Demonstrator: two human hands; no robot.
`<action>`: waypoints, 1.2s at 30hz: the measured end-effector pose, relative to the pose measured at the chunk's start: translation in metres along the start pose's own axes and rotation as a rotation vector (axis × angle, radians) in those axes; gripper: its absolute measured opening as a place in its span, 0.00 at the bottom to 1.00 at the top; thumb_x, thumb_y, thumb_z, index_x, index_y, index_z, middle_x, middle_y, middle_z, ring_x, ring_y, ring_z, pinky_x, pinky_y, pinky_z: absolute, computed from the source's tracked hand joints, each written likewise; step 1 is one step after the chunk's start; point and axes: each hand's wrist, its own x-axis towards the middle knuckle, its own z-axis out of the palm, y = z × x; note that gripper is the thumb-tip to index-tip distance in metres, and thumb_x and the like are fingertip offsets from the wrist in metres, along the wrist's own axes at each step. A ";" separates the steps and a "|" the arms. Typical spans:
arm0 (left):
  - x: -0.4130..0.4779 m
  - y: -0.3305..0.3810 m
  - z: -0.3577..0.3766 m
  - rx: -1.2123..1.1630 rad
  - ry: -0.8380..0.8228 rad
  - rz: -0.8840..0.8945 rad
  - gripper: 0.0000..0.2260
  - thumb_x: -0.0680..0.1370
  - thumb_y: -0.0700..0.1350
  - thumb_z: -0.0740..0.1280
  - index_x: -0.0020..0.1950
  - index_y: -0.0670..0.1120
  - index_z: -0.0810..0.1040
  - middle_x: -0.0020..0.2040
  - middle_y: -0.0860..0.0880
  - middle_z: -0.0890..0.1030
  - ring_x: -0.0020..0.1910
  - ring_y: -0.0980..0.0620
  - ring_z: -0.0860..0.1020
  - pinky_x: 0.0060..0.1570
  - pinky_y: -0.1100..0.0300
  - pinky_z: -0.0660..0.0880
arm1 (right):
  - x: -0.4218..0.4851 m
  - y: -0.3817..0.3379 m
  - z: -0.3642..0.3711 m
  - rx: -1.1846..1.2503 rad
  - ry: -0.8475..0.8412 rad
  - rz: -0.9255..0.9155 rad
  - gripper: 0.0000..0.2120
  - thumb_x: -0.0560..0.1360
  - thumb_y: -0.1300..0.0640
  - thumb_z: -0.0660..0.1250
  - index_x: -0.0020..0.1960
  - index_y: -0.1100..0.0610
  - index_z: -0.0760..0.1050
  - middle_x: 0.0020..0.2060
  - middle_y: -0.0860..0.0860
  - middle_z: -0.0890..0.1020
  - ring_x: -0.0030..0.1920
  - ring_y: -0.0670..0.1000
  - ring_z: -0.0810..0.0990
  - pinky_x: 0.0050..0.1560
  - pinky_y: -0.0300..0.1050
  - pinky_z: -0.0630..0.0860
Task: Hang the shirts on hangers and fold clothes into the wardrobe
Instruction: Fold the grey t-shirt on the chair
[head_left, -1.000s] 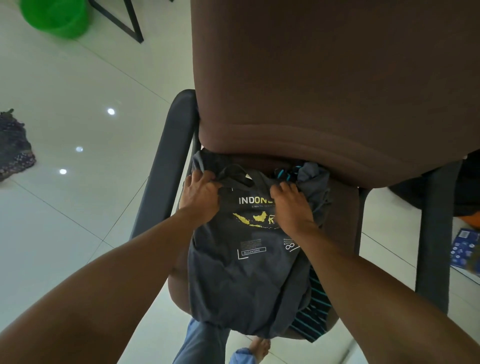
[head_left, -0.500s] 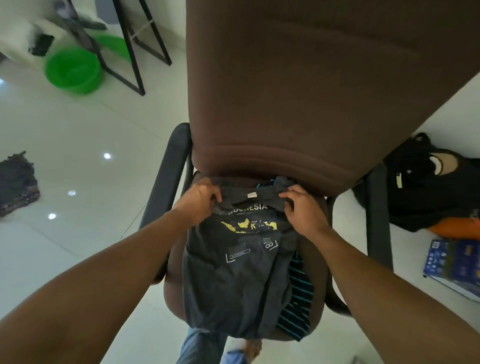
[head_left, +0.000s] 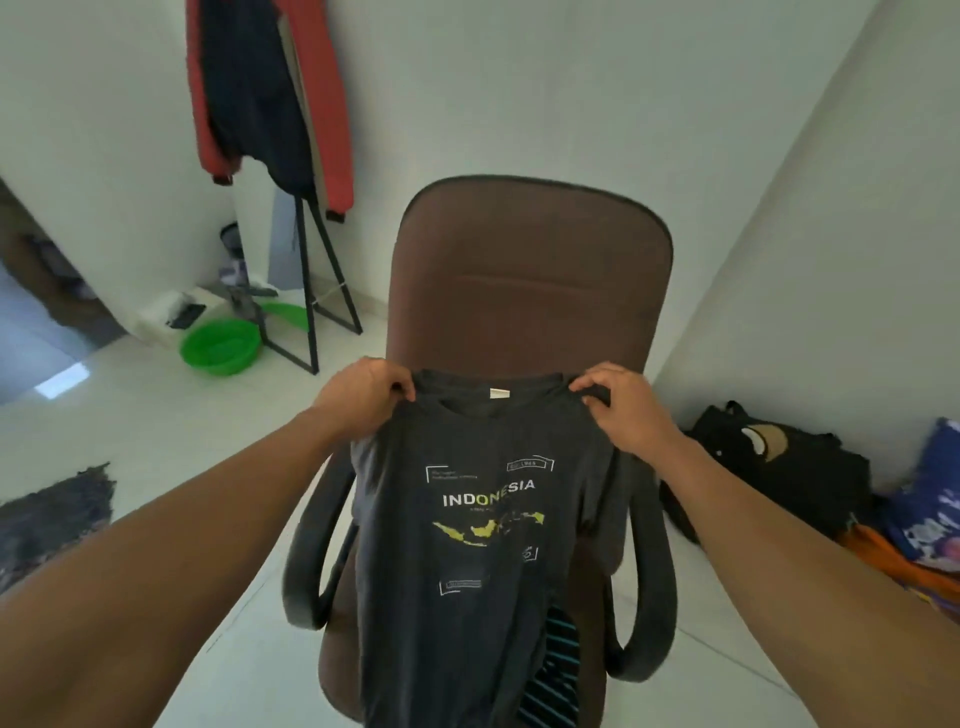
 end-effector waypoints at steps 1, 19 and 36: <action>-0.006 0.009 -0.020 -0.009 0.018 0.016 0.10 0.77 0.37 0.67 0.46 0.51 0.85 0.49 0.48 0.84 0.48 0.46 0.81 0.54 0.51 0.77 | -0.005 -0.010 -0.020 -0.007 0.015 -0.006 0.10 0.76 0.67 0.68 0.51 0.55 0.84 0.51 0.47 0.81 0.54 0.51 0.80 0.62 0.44 0.73; -0.097 0.169 -0.364 0.068 0.441 0.135 0.11 0.75 0.41 0.70 0.49 0.56 0.86 0.51 0.55 0.83 0.47 0.56 0.79 0.52 0.60 0.75 | -0.074 -0.185 -0.319 -0.086 0.376 -0.266 0.14 0.78 0.68 0.63 0.45 0.51 0.81 0.45 0.44 0.81 0.44 0.37 0.77 0.45 0.24 0.67; -0.155 0.253 -0.454 -0.029 0.641 0.212 0.21 0.75 0.45 0.73 0.67 0.48 0.77 0.67 0.47 0.76 0.62 0.47 0.75 0.61 0.57 0.70 | -0.140 -0.308 -0.422 -0.098 0.511 -0.017 0.11 0.77 0.55 0.69 0.49 0.64 0.80 0.42 0.58 0.82 0.44 0.59 0.82 0.42 0.50 0.79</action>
